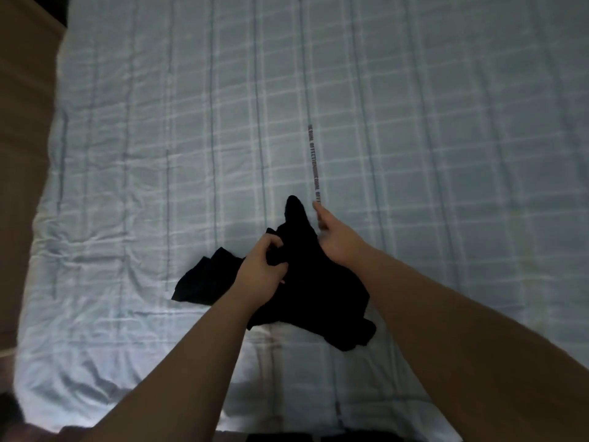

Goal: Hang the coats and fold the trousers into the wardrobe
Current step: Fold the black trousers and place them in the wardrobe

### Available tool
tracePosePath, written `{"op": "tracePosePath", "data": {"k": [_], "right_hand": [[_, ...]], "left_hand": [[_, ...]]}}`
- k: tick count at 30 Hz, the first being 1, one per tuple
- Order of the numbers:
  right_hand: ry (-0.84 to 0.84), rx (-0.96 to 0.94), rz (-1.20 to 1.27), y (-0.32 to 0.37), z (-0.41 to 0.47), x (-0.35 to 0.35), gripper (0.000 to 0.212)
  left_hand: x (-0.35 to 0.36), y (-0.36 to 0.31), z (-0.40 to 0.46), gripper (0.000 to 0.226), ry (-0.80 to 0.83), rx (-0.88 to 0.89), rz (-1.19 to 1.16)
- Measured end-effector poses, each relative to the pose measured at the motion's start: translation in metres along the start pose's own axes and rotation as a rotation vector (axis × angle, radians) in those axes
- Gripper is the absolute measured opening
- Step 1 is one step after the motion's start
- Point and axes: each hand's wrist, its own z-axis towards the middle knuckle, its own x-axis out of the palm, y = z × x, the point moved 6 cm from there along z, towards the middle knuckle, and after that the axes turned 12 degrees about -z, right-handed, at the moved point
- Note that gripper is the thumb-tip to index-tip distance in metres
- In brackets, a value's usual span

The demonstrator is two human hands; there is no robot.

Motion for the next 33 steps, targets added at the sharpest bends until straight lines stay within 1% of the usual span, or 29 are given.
{"op": "tracePosePath", "data": {"k": [2,5,7,9,10,12,14,16,17,18,19,21,23,24,26,27,28,30,31,33], "right_hand": [[0.081,-0.068,-0.028,0.01,-0.01,0.018,0.072],[0.178,-0.138,0.051,0.027,-0.034,0.045,0.075],[0.175,-0.152,0.038,0.036,-0.048,0.058,0.073],[0.148,-0.166,-0.064,0.047,-0.061,0.069,0.071],[0.116,-0.177,-0.104,0.053,-0.066,0.073,0.065],[0.039,-0.217,-0.197,0.065,-0.077,0.08,0.047],[-0.09,-0.316,-0.36,0.077,-0.088,0.084,0.033],[-0.299,-0.441,-0.562,0.092,-0.106,0.09,0.033],[-0.399,-0.495,-0.615,0.101,-0.117,0.09,0.034],[-0.464,-0.548,-0.627,0.113,-0.13,0.09,0.034],[-0.489,-0.599,-0.609,0.127,-0.147,0.096,0.035],[-0.423,-0.626,-0.471,0.157,-0.18,0.106,0.042],[-0.328,-0.572,-0.312,0.19,-0.211,0.114,0.064],[-0.318,-0.531,-0.262,0.206,-0.226,0.118,0.074],[-0.351,-0.503,-0.217,0.24,-0.259,0.123,0.085],[-0.38,-0.501,-0.202,0.255,-0.274,0.123,0.085],[-0.414,-0.501,-0.181,0.271,-0.287,0.12,0.078],[-0.49,-0.476,-0.115,0.296,-0.307,0.105,0.056],[-0.53,-0.455,-0.082,0.308,-0.32,0.096,0.049],[-0.605,-0.421,-0.001,0.331,-0.347,0.073,0.048]], "left_hand": [[-0.014,0.01,-0.014,0.032,-0.023,-0.007,-0.093],[-0.032,0.019,-0.032,0.038,-0.031,0.0,-0.165],[-0.043,0.024,-0.044,0.042,-0.032,0.011,-0.168],[-0.051,0.028,-0.057,0.043,-0.01,0.026,-0.195],[-0.055,0.03,-0.064,0.042,0.002,0.038,-0.211],[-0.065,0.034,-0.079,0.041,-0.004,0.085,-0.242],[-0.079,0.035,-0.095,0.041,-0.033,0.125,-0.307],[-0.097,0.034,-0.114,0.041,-0.021,0.146,-0.393],[-0.103,0.03,-0.12,0.041,-0.002,0.157,-0.414],[-0.11,0.026,-0.128,0.041,0.02,0.169,-0.421],[-0.121,0.023,-0.141,0.041,0.042,0.183,-0.429],[-0.144,0.011,-0.165,0.04,0.103,0.218,-0.442],[-0.168,-0.005,-0.193,0.039,0.18,0.25,-0.436],[-0.181,-0.013,-0.208,0.039,0.215,0.262,-0.424],[-0.209,-0.029,-0.237,0.037,0.264,0.3,-0.406],[-0.224,-0.038,-0.249,0.035,0.279,0.324,-0.422],[-0.24,-0.048,-0.259,0.033,0.284,0.35,-0.461],[-0.272,-0.066,-0.268,0.03,0.273,0.369,-0.57],[-0.29,-0.076,-0.275,0.034,0.258,0.374,-0.626],[-0.326,-0.098,-0.289,0.049,0.217,0.418,-0.678]]}}
